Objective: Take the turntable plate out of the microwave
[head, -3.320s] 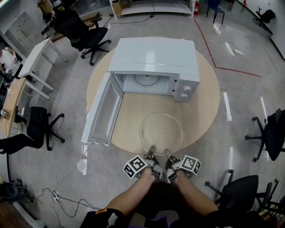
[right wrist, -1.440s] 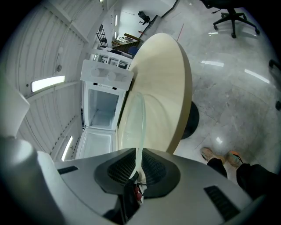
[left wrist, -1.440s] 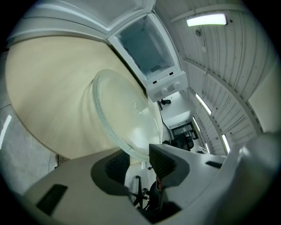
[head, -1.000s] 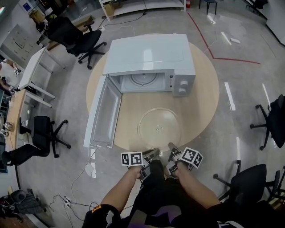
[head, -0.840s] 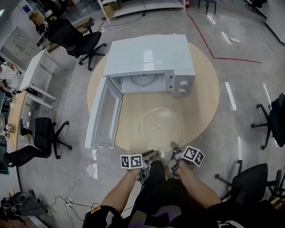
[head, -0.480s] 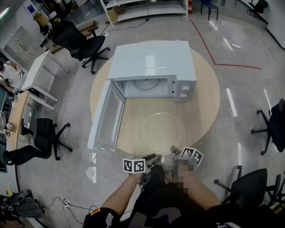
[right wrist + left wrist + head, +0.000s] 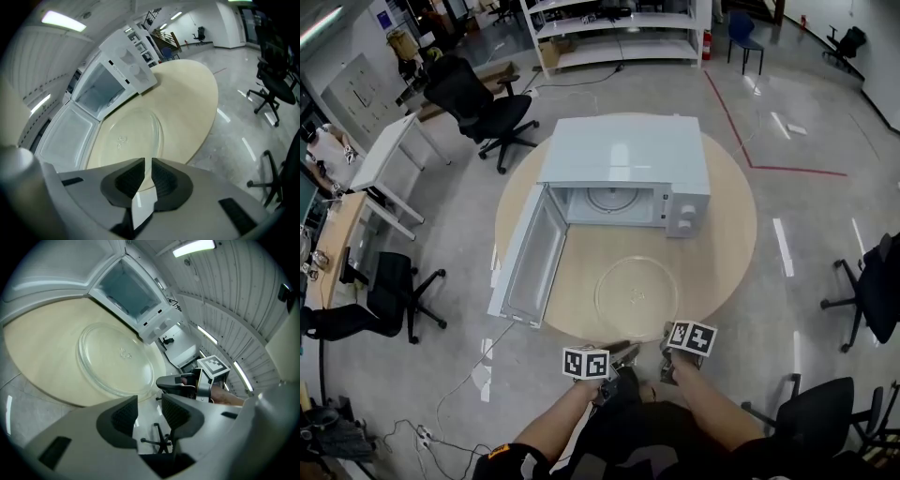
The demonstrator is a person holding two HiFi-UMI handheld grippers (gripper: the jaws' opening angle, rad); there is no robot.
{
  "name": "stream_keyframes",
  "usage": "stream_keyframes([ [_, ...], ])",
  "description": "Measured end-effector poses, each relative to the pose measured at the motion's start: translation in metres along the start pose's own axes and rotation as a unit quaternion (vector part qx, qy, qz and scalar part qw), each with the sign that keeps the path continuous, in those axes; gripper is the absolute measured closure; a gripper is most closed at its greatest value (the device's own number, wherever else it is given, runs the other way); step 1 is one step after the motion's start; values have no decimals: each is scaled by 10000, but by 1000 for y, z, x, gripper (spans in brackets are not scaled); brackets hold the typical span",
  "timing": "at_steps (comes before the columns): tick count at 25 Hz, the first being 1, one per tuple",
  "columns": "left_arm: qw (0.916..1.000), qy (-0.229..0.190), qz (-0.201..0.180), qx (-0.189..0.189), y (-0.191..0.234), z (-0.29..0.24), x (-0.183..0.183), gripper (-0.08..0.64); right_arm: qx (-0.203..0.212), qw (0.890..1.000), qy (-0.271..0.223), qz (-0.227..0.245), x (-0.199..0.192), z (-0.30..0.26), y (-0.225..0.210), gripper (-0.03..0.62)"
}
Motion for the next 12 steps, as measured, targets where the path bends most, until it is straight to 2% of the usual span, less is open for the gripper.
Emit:
stream_keyframes([
  [4, 9988, -306, -321, 200, -15, 11, 0, 362, 226, 9967, -377, 682, -3, 22, 11, 543],
  [6, 9961, -520, -498, 504, -22, 20, 0, 415, 559, 9916, -604, 997, -6, 34, 19, 543],
  [8, 9915, -802, -619, 813, -29, 30, 2, 504, 917, 9831, -828, 1352, -8, 47, 27, 543],
  [12, 9804, -1332, -972, 1080, -53, 52, 0, 514, 1305, 9628, -1186, 2049, -15, 83, 40, 543],
])
Point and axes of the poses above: the fingertips, and each gripper's own axes: z backward along the fingers, y to its left, x out of its top, the point moved 8 cm from there along z, backward along the fingers
